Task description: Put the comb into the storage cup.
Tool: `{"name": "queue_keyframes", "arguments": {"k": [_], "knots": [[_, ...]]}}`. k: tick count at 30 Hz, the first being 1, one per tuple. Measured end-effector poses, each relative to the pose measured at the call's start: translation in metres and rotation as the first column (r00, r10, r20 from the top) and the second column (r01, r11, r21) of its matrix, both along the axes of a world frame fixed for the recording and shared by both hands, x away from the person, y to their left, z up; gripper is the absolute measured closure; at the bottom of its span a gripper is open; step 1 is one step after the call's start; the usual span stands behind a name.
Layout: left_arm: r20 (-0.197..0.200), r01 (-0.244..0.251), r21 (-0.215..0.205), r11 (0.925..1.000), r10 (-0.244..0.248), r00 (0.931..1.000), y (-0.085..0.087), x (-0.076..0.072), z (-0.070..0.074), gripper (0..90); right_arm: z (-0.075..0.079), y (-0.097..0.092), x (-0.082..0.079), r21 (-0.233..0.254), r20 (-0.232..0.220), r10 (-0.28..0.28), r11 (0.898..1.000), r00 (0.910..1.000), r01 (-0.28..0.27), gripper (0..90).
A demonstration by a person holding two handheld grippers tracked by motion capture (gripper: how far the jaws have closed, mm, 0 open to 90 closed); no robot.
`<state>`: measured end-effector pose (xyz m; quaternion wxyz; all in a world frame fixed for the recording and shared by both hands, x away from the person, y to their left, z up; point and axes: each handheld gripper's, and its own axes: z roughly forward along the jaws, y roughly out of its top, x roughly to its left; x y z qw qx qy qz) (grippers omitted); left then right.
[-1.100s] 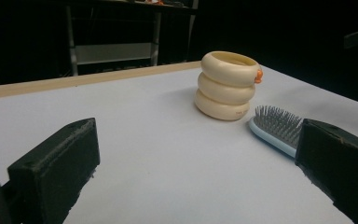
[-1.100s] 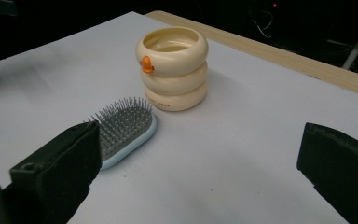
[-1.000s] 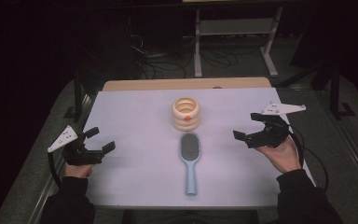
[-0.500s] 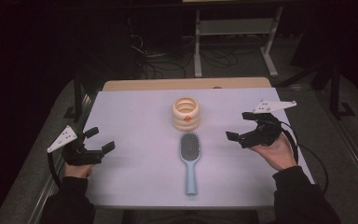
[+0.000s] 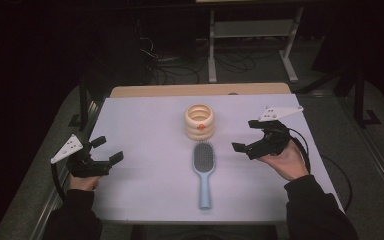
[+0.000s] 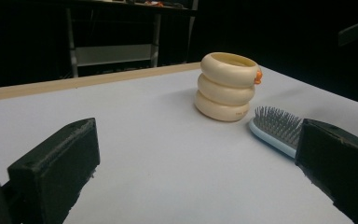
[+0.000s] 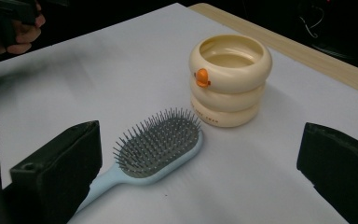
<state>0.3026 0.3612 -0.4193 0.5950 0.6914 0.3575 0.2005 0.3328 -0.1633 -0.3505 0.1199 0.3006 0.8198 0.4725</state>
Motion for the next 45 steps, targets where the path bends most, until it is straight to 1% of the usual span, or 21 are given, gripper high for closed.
{"name": "queue_keyframes", "arguments": {"k": [10,16,22,29,34,45], "knots": [[0.000,0.000,0.000,1.0000,0.000,1.0000,0.000,0.000,0.000,0.0,-0.005,0.019,0.002,-0.018,-0.014,0.051,0.999,0.9986,-0.051,0.0],[0.002,0.002,0.001,1.0000,-0.002,1.0000,0.000,0.000,0.000,0.0,-0.009,0.031,0.002,-0.037,-0.029,0.084,0.996,0.9960,-0.085,0.0],[0.004,0.003,-0.005,1.0000,-0.003,1.0000,0.001,0.001,0.000,0.0,-0.012,0.042,0.002,-0.045,-0.041,0.113,0.992,0.9927,-0.115,0.0],[0.006,0.003,-0.005,1.0000,-0.003,1.0000,0.000,0.001,0.000,0.0,-0.017,0.056,0.001,-0.061,-0.058,0.151,0.986,0.9869,-0.154,0.0],[0.005,0.005,-0.004,1.0000,-0.005,1.0000,0.000,0.001,0.000,0.0,-0.021,0.067,-0.002,-0.090,-0.074,0.184,0.978,0.9801,-0.191,0.0],[0.005,0.006,-0.006,1.0000,-0.006,1.0000,0.001,0.001,0.000,0.0,-0.030,0.089,-0.005,-0.114,-0.103,0.235,0.963,0.9666,-0.246,0.0]]}}
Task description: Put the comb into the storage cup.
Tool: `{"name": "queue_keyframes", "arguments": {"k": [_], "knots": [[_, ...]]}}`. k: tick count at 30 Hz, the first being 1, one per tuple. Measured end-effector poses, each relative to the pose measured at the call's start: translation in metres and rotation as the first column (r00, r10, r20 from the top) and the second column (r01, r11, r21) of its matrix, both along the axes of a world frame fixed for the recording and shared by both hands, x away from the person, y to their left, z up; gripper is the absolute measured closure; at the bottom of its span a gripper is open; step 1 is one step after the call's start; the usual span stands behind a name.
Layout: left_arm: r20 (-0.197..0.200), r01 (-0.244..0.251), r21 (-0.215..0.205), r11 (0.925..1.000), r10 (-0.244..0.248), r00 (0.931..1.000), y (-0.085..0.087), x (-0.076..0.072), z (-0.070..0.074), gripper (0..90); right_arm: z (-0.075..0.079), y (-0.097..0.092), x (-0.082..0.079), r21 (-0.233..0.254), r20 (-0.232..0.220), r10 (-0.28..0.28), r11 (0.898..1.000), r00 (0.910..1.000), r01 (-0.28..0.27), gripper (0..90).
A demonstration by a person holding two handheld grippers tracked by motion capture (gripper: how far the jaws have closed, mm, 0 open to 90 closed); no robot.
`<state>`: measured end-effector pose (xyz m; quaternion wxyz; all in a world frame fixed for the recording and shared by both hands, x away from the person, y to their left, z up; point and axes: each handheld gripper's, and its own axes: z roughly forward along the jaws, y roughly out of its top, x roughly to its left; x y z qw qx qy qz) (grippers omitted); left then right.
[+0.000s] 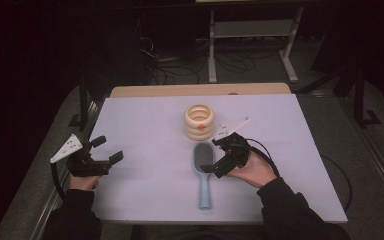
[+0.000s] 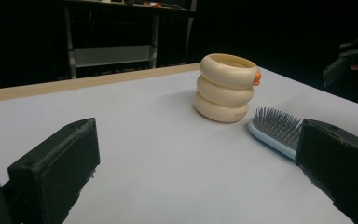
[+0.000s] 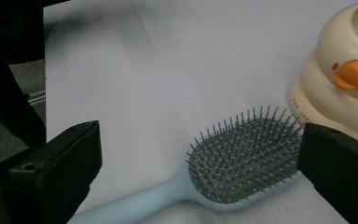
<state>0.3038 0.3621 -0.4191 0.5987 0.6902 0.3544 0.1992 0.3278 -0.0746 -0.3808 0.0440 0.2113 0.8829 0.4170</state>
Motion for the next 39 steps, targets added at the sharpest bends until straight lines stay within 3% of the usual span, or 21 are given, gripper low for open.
{"name": "queue_keyframes", "arguments": {"k": [13,29,39], "knots": [[0.001,0.000,-0.002,1.0000,0.000,1.0000,0.000,0.000,0.000,0.0,-0.009,0.017,-0.004,-0.026,-0.020,0.032,0.999,0.9993,-0.032,0.0],[0.002,0.001,-0.002,1.0000,-0.001,1.0000,0.001,0.000,0.000,0.0,-0.017,0.027,-0.006,-0.017,-0.062,0.075,0.997,0.9953,-0.076,14.3],[0.001,0.002,-0.002,1.0000,-0.002,1.0000,0.001,0.001,0.000,0.0,-0.020,0.033,-0.010,-0.024,-0.090,0.104,0.994,0.9905,-0.107,41.9]]}}
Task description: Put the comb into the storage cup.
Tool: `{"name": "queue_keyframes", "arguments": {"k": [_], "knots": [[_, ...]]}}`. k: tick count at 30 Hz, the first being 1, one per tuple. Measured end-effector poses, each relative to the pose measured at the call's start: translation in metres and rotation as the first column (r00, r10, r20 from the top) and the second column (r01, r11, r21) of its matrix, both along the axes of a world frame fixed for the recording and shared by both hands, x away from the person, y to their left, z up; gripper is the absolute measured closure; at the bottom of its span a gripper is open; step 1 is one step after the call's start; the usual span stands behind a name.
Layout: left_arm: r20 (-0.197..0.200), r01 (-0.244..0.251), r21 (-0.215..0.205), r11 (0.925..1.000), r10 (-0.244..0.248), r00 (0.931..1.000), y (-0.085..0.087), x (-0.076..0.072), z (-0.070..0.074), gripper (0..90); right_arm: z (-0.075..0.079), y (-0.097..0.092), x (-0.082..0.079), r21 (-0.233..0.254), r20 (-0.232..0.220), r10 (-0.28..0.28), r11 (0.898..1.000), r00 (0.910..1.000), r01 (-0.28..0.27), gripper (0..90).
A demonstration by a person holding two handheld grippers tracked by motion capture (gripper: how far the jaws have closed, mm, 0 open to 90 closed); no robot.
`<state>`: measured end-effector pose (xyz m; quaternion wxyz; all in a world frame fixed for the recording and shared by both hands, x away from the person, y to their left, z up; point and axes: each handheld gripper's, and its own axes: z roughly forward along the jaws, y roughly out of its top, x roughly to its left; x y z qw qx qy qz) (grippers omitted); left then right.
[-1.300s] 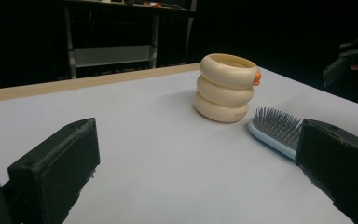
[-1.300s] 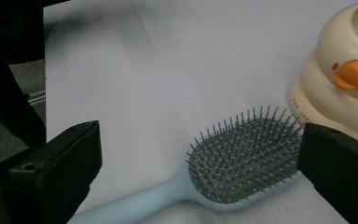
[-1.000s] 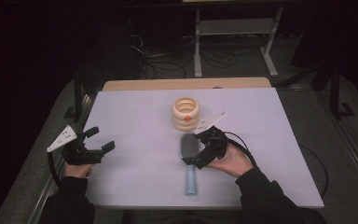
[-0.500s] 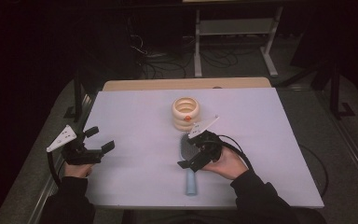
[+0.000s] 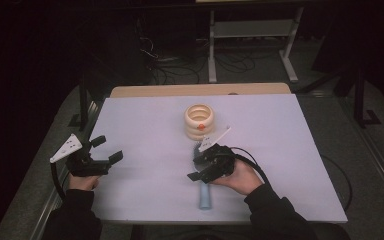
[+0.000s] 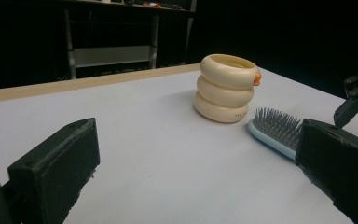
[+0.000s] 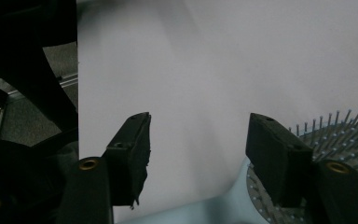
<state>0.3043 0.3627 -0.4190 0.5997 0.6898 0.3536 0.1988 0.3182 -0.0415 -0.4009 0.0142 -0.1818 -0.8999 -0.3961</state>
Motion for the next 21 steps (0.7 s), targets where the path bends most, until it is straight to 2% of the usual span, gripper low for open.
{"name": "queue_keyframes", "arguments": {"k": [4,8,16,21], "knots": [[0.000,-0.001,0.000,1.0000,0.001,1.0000,0.000,0.000,0.000,0.0,-0.001,0.002,-0.002,-0.003,-0.004,0.024,1.000,0.9997,-0.024,56.0],[0.000,-0.001,0.000,1.0000,0.001,1.0000,0.000,0.000,0.000,0.0,-0.002,0.006,-0.005,-0.032,0.017,0.011,0.999,0.9998,-0.011,68.2],[0.001,-0.001,0.000,1.0000,0.001,1.0000,0.000,0.000,0.000,0.0,-0.008,0.009,-0.007,-0.048,-0.001,0.018,0.999,0.9998,-0.018,86.4],[0.001,-0.001,0.001,1.0000,0.001,1.0000,0.001,0.000,0.000,0.0,-0.012,0.011,-0.008,-0.073,-0.018,0.006,0.997,0.9998,-0.007,88.5]]}}
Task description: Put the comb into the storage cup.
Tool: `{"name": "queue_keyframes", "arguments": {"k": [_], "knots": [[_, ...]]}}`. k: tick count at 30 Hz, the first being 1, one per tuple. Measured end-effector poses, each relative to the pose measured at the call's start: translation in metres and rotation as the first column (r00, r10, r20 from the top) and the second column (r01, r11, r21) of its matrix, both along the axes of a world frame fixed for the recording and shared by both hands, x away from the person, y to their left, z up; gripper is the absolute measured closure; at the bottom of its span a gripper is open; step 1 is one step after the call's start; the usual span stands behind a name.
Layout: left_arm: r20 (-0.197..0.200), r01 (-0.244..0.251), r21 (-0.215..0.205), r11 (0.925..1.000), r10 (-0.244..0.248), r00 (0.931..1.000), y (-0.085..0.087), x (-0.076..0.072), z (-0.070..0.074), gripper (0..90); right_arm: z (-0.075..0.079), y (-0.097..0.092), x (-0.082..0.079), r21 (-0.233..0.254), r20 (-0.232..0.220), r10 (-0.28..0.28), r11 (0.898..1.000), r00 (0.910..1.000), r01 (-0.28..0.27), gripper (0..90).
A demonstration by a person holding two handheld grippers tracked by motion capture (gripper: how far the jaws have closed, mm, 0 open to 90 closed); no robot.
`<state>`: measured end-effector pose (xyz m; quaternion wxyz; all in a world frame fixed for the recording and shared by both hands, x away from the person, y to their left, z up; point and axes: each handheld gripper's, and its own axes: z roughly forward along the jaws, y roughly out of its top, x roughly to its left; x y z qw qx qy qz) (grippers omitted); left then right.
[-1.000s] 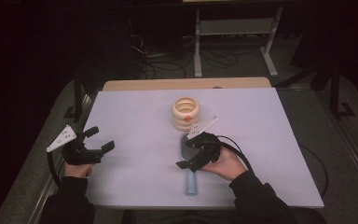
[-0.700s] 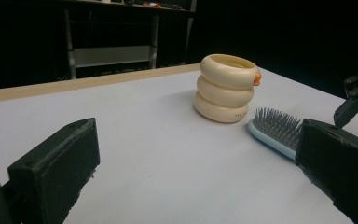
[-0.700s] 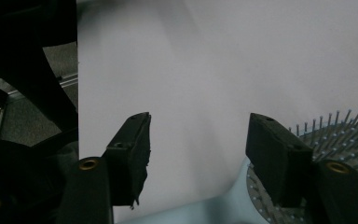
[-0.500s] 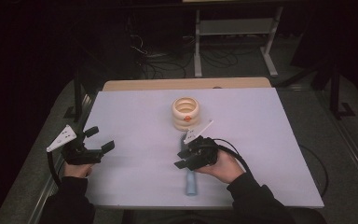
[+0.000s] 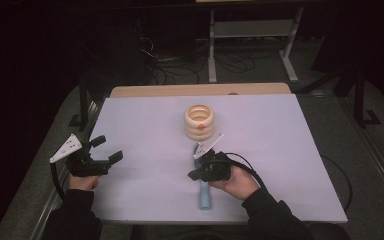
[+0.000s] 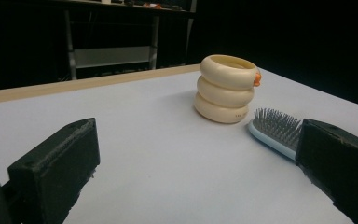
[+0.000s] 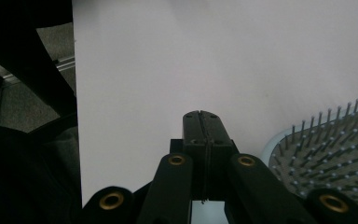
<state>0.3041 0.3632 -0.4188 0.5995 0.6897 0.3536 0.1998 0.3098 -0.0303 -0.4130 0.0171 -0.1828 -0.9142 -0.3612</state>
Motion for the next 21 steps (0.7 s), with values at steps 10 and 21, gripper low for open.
{"name": "queue_keyframes", "arguments": {"k": [10,21], "knots": [[0.000,0.001,0.002,1.0000,-0.001,1.0000,0.000,0.000,0.000,0.0,-0.010,0.001,0.000,-0.047,-0.039,-0.007,0.999,0.9992,0.005,88.6],[0.001,0.001,0.003,1.0000,-0.001,1.0000,0.000,0.000,0.000,0.0,-0.023,0.003,-0.004,-0.084,-0.066,0.000,0.996,0.9978,-0.006,88.6]]}}
